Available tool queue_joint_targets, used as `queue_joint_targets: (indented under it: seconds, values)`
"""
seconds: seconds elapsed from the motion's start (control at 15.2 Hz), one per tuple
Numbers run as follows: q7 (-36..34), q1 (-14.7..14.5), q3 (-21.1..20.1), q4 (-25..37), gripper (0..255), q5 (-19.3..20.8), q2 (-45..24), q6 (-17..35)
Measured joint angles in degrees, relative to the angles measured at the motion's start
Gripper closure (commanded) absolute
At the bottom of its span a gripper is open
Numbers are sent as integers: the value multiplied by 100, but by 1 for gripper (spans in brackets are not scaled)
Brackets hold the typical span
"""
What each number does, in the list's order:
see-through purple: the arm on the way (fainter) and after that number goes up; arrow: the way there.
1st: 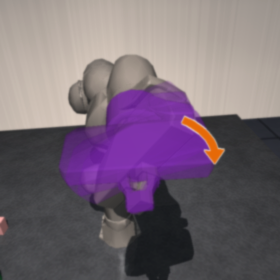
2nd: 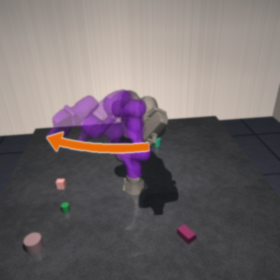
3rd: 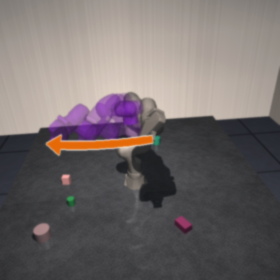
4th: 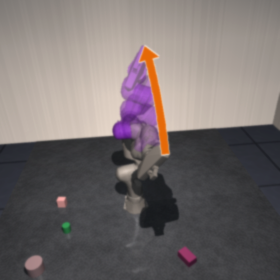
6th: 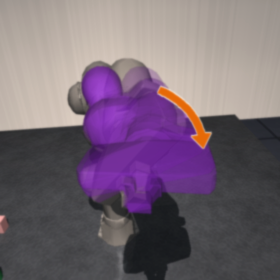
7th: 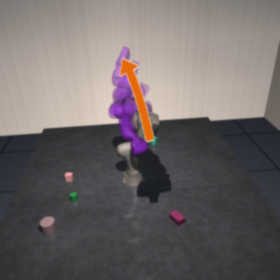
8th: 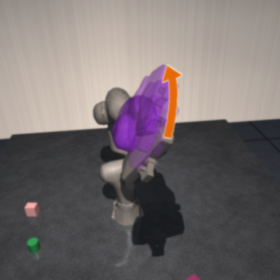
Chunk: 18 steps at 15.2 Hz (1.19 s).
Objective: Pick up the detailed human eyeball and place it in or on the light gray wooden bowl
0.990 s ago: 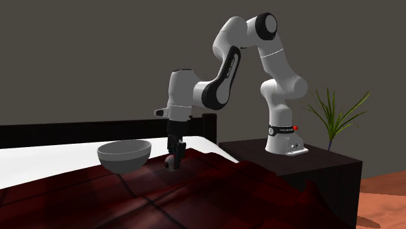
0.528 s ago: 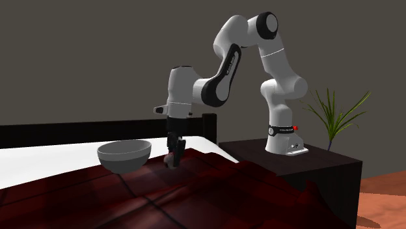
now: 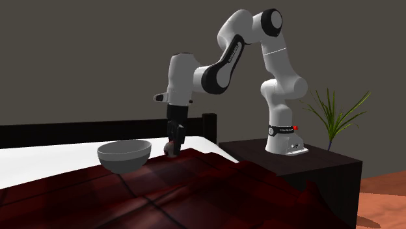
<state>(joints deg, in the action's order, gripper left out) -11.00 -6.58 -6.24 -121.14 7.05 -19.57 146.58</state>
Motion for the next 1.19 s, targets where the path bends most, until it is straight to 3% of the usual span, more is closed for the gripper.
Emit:
queue_joint_targets:
  seconds: [1.19]
  values:
    - [222,78,-100,293,255,-258,899,-1181]
